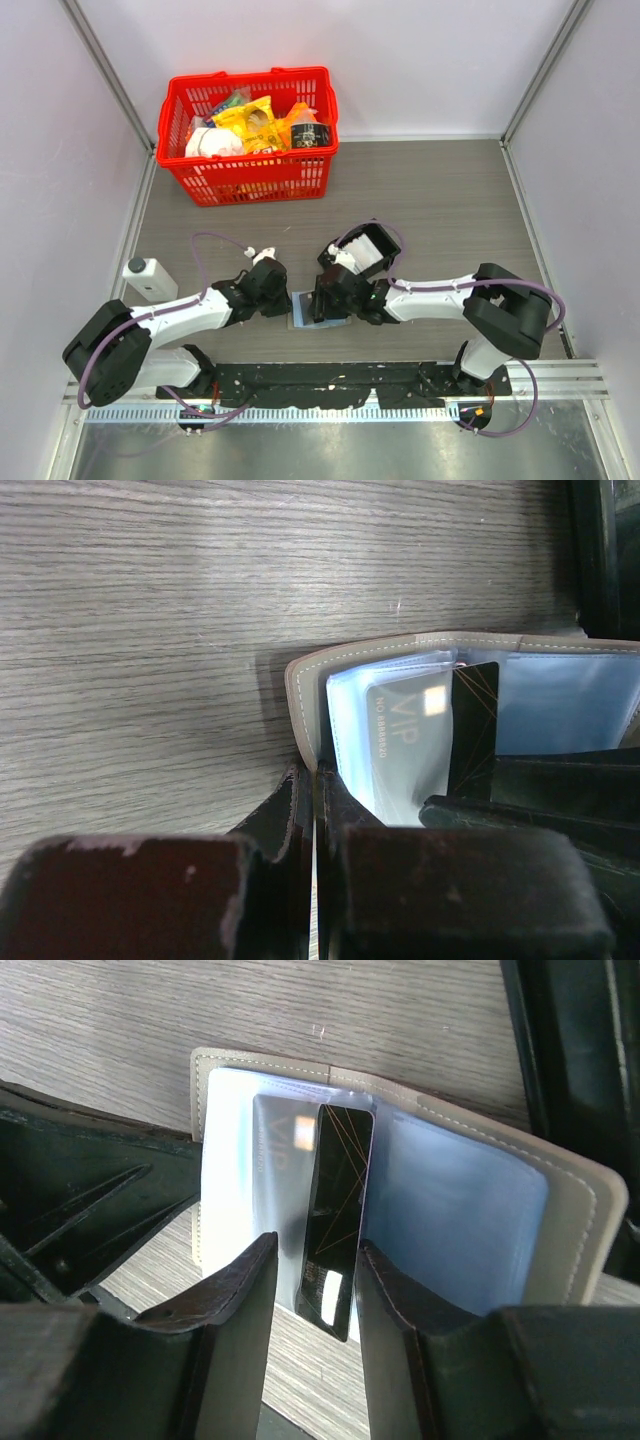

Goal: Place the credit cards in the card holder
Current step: Insert the credit card into the card holder.

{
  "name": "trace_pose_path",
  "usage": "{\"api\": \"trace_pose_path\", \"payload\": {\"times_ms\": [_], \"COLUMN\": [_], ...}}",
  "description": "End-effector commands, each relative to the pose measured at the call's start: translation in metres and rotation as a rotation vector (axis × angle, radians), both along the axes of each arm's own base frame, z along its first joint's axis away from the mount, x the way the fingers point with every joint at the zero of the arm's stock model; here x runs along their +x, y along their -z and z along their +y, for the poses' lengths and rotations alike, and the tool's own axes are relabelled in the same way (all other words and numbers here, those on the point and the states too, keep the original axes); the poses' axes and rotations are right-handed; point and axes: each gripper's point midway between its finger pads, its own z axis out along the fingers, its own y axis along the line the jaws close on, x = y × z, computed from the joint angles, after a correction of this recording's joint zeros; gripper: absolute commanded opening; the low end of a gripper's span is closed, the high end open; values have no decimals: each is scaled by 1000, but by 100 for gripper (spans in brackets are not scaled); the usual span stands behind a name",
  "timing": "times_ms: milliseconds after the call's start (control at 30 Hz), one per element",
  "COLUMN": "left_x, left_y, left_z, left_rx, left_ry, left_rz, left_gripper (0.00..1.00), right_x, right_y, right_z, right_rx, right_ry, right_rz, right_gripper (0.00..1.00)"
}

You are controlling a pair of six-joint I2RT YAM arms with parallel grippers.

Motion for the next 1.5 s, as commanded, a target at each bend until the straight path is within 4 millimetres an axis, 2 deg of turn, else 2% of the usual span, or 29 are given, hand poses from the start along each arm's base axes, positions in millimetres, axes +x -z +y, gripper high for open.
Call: {"api": "trace_pose_path", "payload": {"times_ms": [0, 100, 167, 333, 433, 533, 633, 767, 900, 1033, 1200, 1300, 1467], "left_x": [-40, -41, -40, -38, -39, -39, -39, -38, -38, -37, -35, -36, -35], "left_y": [38, 38, 37, 36, 37, 38, 36, 35, 34, 32, 28, 27, 26], "left_z": [44, 45, 43, 38, 38, 39, 40, 44, 44, 44, 42, 41, 39], "left_rx": [191, 184, 181, 156, 155, 155, 152, 160, 160, 160, 147, 137, 131], "left_ry": [10, 10, 14, 30, 30, 23, 16, 3, -4, -2, 2, 7, 10], "left_rz": [156, 153, 152, 140, 139, 139, 132, 124, 120, 116, 105, 100, 93], "left_gripper": [0, 0, 0, 0, 0, 0, 0, 0, 0, 0, 0, 0, 0], "right_x": [11, 13, 11, -2, -7, -6, -6, -1, 8, 8, 0, -5, -5], "right_y": [-26, -30, -32, -14, -5, -6, -17, -26, -19, -11, 2, -4, -20], "right_z": [-7, -11, -4, 17, 23, 24, 28, 23, 0, -6, 5, 21, 32], "right_rx": [26, 31, 51, 66, 68, 70, 107, 118, 26, -7, 25, 113, 193], "right_ry": [81, 92, 65, -23, -45, -53, -69, -45, 40, 55, 12, -31, -60], "right_rz": [-77, -96, -93, -10, 25, 18, -5, -43, -64, -55, -2, 7, -14], "right_gripper": [42, 42, 41, 38, 38, 38, 38, 38, 39, 39, 39, 39, 36]}}
